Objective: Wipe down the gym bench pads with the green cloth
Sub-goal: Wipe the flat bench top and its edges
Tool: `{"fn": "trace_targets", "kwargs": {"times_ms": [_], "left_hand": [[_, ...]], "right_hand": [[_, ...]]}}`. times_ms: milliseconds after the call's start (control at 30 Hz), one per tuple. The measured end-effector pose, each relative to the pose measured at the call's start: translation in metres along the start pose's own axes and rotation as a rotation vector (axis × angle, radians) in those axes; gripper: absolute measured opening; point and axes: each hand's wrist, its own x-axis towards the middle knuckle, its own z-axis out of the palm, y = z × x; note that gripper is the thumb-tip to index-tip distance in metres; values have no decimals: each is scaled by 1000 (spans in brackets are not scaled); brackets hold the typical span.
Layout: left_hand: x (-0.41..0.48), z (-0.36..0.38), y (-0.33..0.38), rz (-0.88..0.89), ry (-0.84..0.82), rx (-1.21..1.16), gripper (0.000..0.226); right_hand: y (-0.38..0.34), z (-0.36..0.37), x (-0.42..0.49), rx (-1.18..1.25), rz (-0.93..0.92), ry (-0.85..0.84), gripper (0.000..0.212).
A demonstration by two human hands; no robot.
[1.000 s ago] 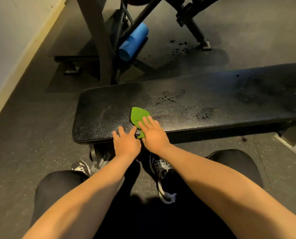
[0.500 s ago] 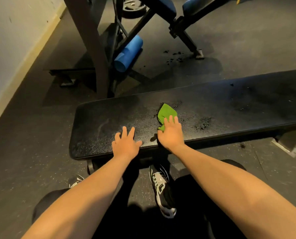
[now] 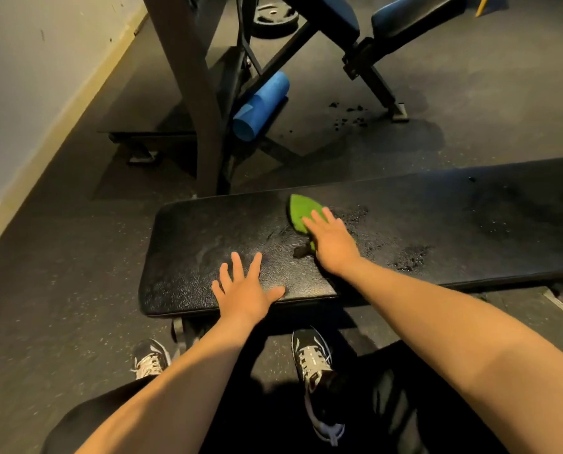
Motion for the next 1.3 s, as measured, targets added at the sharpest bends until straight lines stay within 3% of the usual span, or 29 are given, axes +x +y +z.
{"fn": "trace_targets", "kwargs": {"times_ms": [100, 167, 367, 467, 533, 633, 700, 833, 1033, 1167, 1300], "left_hand": [[2, 3, -4, 20, 38, -28, 90], [2, 5, -6, 22, 62, -39, 93], [0, 8, -14, 45, 234, -65, 108], [2, 3, -27, 62, 235, -106, 108], [2, -2, -35, 19, 206, -105, 111], [0, -3, -42, -61, 178, -48, 119], [-1, -1, -43, -67, 165, -48, 120], [2, 5, -46, -63, 197, -75, 126], [5, 2, -44, -75, 183, -3, 118], [12, -15, -23, -94, 15, 19, 111], [11, -23, -6, -38, -79, -22, 91]], "right_hand": [[-10, 2, 26, 46, 156, 32, 65], [-22, 9, 33, 91, 130, 31, 63], [-61, 36, -2, 152, -386, -139, 61], [-56, 29, 3, 94, -488, -155, 64], [-47, 20, 17, 44, -419, -108, 67], [-37, 11, 43, 97, -30, -1, 80], [-39, 11, 56, 137, 123, 29, 83], [-61, 23, 49, 63, -70, -33, 64], [-90, 42, 4, -1, -472, -186, 56], [-64, 33, 12, -51, -414, -167, 60], [-22, 14, 25, -62, -80, -22, 67]]}}
